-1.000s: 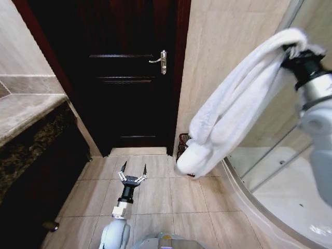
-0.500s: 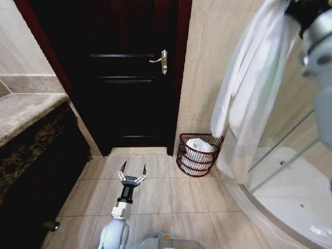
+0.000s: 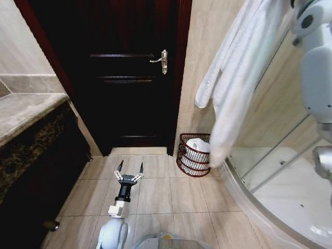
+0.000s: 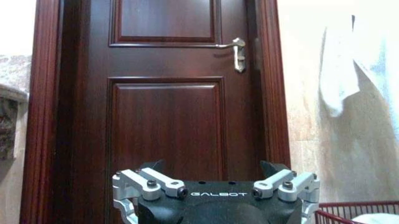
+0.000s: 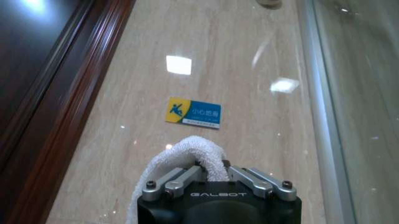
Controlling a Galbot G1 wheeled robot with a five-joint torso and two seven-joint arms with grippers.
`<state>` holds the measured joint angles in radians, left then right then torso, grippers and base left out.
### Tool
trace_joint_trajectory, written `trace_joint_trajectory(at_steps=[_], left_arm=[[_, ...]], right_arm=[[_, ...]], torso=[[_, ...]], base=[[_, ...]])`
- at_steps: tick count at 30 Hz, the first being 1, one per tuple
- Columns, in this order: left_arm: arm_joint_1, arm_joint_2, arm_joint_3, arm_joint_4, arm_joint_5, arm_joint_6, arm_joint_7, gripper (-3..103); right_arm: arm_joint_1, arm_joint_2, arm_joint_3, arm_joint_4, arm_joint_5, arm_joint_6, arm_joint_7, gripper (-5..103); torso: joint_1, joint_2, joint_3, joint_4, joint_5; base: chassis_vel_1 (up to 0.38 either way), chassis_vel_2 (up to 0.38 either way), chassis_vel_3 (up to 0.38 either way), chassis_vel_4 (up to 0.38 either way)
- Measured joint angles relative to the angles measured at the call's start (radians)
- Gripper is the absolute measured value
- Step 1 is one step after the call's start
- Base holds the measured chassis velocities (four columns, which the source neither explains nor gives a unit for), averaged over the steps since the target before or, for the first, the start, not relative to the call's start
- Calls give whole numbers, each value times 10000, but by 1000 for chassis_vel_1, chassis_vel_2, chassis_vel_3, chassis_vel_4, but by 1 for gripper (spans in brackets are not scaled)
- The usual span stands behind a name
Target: Discard the used towel into the hamper.
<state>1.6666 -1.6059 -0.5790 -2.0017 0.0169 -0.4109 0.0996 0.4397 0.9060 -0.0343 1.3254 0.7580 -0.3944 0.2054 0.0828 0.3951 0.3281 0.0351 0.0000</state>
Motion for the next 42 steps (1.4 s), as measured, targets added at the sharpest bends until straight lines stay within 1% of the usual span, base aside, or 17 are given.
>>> trace_joint_trajectory(at_steps=[2,5,8,12,15,16,21,28,30,42], left_arm=[[-2,46,-34,-7,-79,23,0,100],[-30,173,-107,14,-266,40,-1,100],[-48,186,-115,110,-314,16,-3,100],[-51,160,-108,180,-332,-33,-3,100],[-82,154,-103,223,-342,-46,-3,100],[-112,152,-98,256,-343,-56,-3,100],[-129,102,-68,265,-336,-66,2,100],[-107,144,-101,233,-344,-66,5,100],[-70,168,-143,172,-370,-65,4,100],[-182,288,-161,87,-405,101,18,100]], right_arm=[[0,49,49,34,-95,-55,-7,5],[221,104,37,167,-132,-422,-6,5],[489,204,-138,24,-133,-467,-20,5],[816,458,-290,-304,-139,-470,-30,5],[1115,592,-387,-447,-140,-526,-31,5],[1339,644,-469,-582,-141,-570,-68,5],[1888,822,-675,-1112,-206,-591,-253,5],[2168,1048,-772,-1562,-319,-593,-355,5],[2312,1162,-778,-1914,-485,-544,-491,5],[2364,995,-895,-1966,-557,-488,-587,5]], torso=[[0,-1,0,-1,0],[0,-2,0,-2,-1],[1,-2,-1,-1,-5],[1,-3,0,3,3],[-1,-3,-3,3,-3],[-2,-3,-4,-1,-4],[-2,-3,-4,-2,0],[-2,-3,-3,1,0],[-2,-3,-3,1,-2],[-2,-3,-3,-3,1]], base=[[-30,42,62,-37],[-41,50,51,-47],[-40,50,38,-50],[0,0,0,0],[0,0,0,0],[0,0,0,0],[0,0,0,0],[0,0,0,0],[0,0,0,0],[-21,23,22,-23]])
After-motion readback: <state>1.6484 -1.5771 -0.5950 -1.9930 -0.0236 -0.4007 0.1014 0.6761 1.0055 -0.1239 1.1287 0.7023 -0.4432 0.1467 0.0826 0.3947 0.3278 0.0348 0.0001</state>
